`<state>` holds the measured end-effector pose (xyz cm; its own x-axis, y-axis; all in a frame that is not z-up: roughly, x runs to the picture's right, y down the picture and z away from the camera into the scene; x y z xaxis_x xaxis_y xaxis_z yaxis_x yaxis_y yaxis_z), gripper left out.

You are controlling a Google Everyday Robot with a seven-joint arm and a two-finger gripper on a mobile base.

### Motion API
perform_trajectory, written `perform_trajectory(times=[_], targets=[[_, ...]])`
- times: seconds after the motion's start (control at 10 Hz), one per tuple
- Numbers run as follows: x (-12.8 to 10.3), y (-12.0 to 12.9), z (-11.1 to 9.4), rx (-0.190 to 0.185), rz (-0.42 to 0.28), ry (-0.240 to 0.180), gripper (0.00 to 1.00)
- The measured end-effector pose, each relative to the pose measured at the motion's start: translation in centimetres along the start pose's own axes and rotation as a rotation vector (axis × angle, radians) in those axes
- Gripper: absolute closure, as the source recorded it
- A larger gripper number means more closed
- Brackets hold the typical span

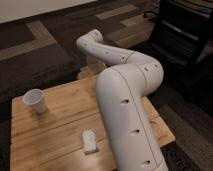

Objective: Push the ceramic bowl across the table

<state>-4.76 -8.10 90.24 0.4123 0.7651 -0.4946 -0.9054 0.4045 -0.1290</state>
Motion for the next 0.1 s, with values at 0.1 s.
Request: perform_trajectory(times=[0.1], targets=[[0.00,0.00,0.00,0.000,0.000,0.000,0.35]])
